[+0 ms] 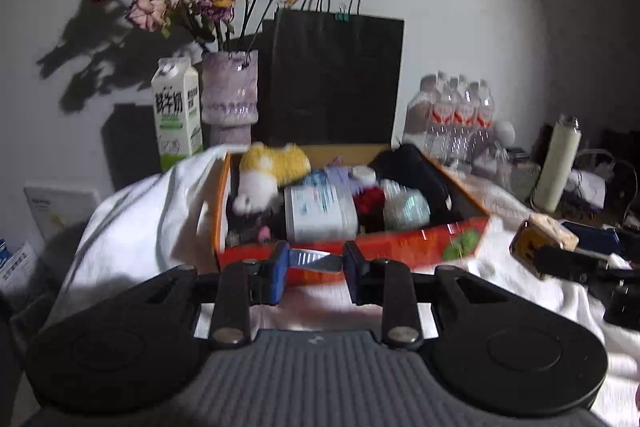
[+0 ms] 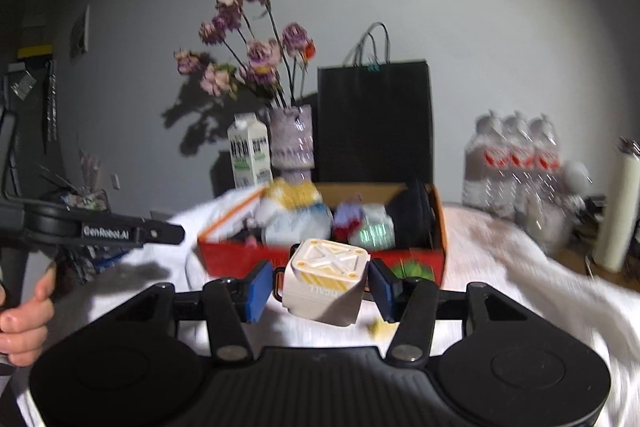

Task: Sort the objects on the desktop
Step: 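Carry the cream box into the orange box and open the right tool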

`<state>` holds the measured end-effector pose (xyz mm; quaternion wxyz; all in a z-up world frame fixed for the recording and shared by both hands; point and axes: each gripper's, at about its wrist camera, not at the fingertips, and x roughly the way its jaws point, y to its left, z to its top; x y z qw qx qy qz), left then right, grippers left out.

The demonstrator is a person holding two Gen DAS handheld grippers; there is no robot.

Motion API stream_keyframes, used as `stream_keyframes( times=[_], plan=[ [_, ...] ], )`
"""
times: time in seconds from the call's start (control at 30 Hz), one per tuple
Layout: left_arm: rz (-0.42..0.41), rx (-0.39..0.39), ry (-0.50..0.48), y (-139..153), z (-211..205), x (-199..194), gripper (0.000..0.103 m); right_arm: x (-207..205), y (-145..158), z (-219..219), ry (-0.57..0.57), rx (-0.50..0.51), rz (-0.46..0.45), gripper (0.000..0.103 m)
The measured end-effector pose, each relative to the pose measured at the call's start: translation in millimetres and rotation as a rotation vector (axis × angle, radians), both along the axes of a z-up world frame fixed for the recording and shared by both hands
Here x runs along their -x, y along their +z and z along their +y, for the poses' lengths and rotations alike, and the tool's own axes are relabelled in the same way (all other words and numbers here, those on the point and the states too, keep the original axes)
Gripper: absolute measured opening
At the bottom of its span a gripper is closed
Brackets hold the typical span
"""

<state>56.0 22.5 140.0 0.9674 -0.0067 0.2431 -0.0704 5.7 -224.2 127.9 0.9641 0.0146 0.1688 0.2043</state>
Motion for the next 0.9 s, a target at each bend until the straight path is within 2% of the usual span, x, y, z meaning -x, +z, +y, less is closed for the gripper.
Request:
stream_keyframes(
  times=[0.1,0.23,0.4,0.5,0.57,0.67,0.73,0.83,0.9],
  plan=[
    [0.023,0.024,0.043,7,10,-44,0.030,-44,21,1,0.007,-0.024,-0.003,0.051],
    [0.094,0.090,0.034,14,20,-118,0.030,-121,34,12,0.008,-0.023,0.045,0.051],
    [0.182,0.109,0.014,2,8,-207,0.030,-219,27,40,0.035,-0.009,0.156,0.051],
    [0.207,0.074,0.031,-10,-2,-245,0.030,-275,13,59,0.028,0.024,0.234,0.051],
    [0.220,0.050,0.090,-20,-3,-263,0.030,-306,-1,70,0.007,0.056,0.286,0.051],
    [0.253,0.085,0.074,-30,0,-278,0.031,-337,-21,88,0.001,0.100,0.339,0.051],
    [0.249,0.093,0.046,-34,1,-279,0.043,-347,-30,100,0.016,0.113,0.349,0.052],
    [0.230,0.069,0.029,-36,1,-278,0.048,-358,-41,111,0.025,0.142,0.387,0.053],
    [0.227,0.076,0.033,-34,5,-276,0.056,-361,-44,112,0.022,0.144,0.390,0.054]
  ],
)
